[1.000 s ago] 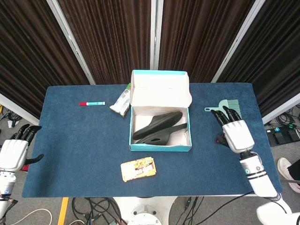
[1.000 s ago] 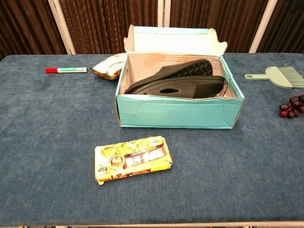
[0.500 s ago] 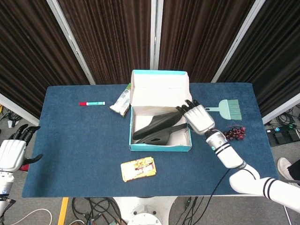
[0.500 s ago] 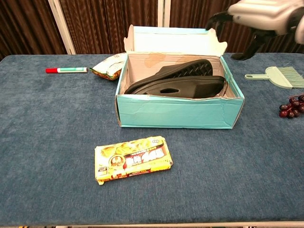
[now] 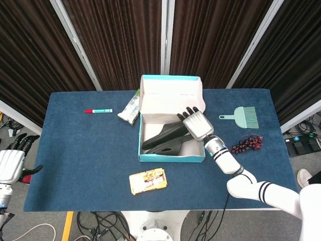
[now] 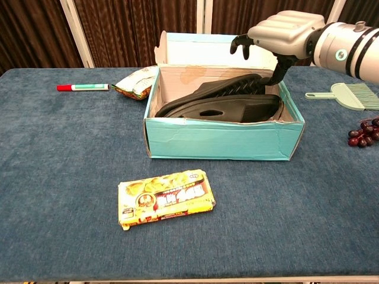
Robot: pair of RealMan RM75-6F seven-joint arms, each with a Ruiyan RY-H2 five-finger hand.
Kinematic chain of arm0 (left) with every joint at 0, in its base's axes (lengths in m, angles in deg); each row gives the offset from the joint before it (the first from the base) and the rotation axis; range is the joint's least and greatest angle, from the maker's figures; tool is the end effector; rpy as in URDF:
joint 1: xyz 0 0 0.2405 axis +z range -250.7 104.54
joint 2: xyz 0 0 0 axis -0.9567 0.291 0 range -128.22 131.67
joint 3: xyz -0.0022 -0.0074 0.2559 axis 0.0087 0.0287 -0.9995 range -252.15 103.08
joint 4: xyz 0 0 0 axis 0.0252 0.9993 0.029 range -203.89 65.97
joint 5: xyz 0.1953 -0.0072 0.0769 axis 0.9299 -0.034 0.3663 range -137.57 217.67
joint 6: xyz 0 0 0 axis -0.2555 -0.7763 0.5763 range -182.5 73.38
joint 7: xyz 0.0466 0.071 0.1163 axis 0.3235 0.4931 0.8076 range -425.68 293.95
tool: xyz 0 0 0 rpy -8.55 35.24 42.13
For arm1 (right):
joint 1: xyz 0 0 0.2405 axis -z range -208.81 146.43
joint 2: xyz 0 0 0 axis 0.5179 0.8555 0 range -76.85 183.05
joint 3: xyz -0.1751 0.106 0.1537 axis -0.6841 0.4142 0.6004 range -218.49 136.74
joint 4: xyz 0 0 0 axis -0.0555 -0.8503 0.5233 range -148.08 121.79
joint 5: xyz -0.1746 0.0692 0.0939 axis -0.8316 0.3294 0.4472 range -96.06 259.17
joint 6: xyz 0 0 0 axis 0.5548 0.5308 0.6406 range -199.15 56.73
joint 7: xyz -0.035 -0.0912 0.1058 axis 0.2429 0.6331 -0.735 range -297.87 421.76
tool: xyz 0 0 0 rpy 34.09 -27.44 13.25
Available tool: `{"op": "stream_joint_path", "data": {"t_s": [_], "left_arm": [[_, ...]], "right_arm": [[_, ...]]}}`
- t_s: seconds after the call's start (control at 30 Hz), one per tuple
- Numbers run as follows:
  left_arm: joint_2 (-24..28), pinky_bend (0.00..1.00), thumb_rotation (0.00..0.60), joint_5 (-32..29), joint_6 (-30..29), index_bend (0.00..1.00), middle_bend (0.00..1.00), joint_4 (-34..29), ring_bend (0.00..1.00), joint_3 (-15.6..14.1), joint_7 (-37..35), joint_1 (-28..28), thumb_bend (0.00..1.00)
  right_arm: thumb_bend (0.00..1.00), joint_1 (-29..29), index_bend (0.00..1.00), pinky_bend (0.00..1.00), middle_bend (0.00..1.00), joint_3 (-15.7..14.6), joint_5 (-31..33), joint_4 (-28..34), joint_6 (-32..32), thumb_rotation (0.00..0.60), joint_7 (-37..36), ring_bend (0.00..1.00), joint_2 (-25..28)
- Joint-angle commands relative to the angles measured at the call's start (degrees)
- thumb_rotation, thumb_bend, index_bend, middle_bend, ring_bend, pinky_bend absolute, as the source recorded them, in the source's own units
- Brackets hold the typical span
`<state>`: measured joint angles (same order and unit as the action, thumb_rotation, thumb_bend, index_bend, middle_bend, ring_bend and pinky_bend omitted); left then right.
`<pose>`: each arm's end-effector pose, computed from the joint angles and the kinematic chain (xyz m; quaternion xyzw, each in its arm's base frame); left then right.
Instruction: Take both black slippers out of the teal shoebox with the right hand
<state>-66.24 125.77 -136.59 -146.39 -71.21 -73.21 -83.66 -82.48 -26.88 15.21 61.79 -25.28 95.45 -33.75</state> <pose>-0.3388 0.2207 0.1613 -0.6201 -0.3533 -0.3862 0.5843 -0.1178 -0.4057 0.0044 0.8145 -0.1833 0.2947 0.4650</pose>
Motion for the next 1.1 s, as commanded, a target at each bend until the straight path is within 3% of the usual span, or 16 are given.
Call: {"op": "stream_joint_path", "data": {"t_s": [0.03, 1.1], "left_arm": [[-0.46, 0.35, 0.600, -0.02, -0.26, 0.16, 0.19, 0.98, 0.10, 0.06, -0.48, 0.15, 0.11], [-1.50, 0.35, 0.600, -0.85, -0.36, 0.16, 0.19, 5.55, 0.10, 0.16, -2.94, 1.01, 0.11]], "right_arm": [[0.22, -0.78, 0.19, 0.23, 0.28, -0.23, 0.53, -0.89, -0.12, 0.600, 0.18, 0.15, -0.95], [0.27, -5.97, 0.24, 0.22, 0.31, -3.05, 3.13, -9.94, -1.40, 0.600, 1.73, 0.18, -8.51]]}}
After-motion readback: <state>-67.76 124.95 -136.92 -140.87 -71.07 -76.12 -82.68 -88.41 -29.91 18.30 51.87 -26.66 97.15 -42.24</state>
